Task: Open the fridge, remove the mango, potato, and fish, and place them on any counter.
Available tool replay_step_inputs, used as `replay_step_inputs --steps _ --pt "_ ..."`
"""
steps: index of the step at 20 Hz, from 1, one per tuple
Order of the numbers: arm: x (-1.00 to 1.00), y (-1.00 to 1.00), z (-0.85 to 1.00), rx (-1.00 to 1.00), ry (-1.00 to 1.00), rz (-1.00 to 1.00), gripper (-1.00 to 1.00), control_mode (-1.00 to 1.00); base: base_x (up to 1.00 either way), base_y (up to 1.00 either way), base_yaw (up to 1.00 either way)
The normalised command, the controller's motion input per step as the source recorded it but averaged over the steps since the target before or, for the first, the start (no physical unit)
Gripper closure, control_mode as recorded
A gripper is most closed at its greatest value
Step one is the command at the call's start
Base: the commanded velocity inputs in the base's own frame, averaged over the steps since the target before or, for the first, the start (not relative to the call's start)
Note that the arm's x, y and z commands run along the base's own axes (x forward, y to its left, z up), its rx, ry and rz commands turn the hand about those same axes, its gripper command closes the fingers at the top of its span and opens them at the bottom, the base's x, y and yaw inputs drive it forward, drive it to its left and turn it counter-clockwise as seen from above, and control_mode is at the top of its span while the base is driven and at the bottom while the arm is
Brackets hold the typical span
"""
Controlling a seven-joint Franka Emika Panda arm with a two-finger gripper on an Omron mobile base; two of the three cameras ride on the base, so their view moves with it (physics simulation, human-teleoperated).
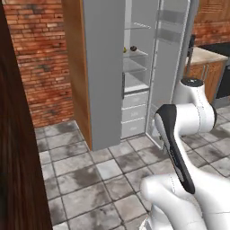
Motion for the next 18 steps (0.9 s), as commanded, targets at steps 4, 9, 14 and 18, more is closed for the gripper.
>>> replay_step_inputs --steps 4,9,14,18 --pt "0.0 0.0 0.0 0.0 0.0 0.0 -1.0 1.0 1.0 -0.25 0.12" --pt "0.0 0.0 0.0 0.0 0.0 0.0 -1.0 1.0 1.0 -0.52 0.02" --pt "0.0 0.0 0.0 0.0 0.0 0.0 -1.0 1.0 1.0 -0.66 0.07" --pt "0.0 0.0 0.0 0.0 0.0 0.0 -1.0 1.0 1.0 -0.55 0.14"
